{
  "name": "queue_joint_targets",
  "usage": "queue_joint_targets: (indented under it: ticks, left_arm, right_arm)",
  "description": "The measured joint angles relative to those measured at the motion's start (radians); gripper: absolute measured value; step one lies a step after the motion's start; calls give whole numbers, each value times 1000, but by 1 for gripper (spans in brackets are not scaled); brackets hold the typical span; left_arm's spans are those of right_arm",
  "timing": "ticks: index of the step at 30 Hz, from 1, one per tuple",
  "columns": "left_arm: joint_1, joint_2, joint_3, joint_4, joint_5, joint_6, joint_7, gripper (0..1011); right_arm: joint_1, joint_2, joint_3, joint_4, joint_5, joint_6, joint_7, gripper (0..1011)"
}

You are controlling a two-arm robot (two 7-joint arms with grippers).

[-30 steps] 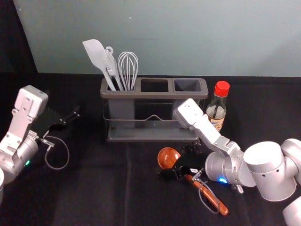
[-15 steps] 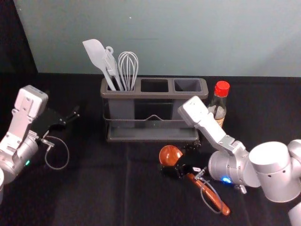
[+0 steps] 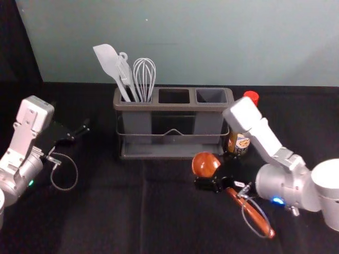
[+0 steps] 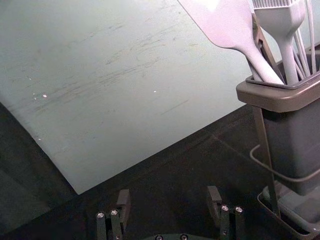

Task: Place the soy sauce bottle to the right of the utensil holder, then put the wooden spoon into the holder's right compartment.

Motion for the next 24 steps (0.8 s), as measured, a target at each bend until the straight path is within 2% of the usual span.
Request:
queue_joint_targets:
  ticks: [6,9,13,14,16,17,19,20,21,22,24]
  left_arm:
    - [0,0,0,0,0,0,0,1005]
    - [0,0,0,0,0,0,0,1005]
    - [0,0,0,0,0,0,0,1005]
    - [0,0,0,0,0,0,0,1005]
    - [0,0,0,0,0,0,0,1005]
    - [0,0,0,0,0,0,0,1005]
    - [0,0,0,0,0,0,0,1005]
    - [0,0,0,0,0,0,0,1005]
    - [0,0,0,0,0,0,0,1005]
    - [0,0,0,0,0,0,0,1005]
    - [0,0,0,0,0,0,0,1005]
  right_arm:
    - [-55,31,55,-68,50,-36,-4,838]
    - [-86,41,86,-93,77,-73,-6,838]
    - [-139,48,126,-120,102,-174,-23,838]
    - [-158,48,141,-126,111,-225,-29,838]
    - [-183,46,159,-130,120,-291,-39,838]
    - [-208,42,174,-132,129,-365,-47,838]
    - [-232,36,188,-132,132,-443,-60,838]
    - [-256,26,199,-129,130,-536,-78,838]
    - [-265,22,202,-127,128,-579,-85,838]
    - [-286,8,209,-116,116,-680,-106,838]
    - [-301,-7,213,-101,101,-774,-124,838]
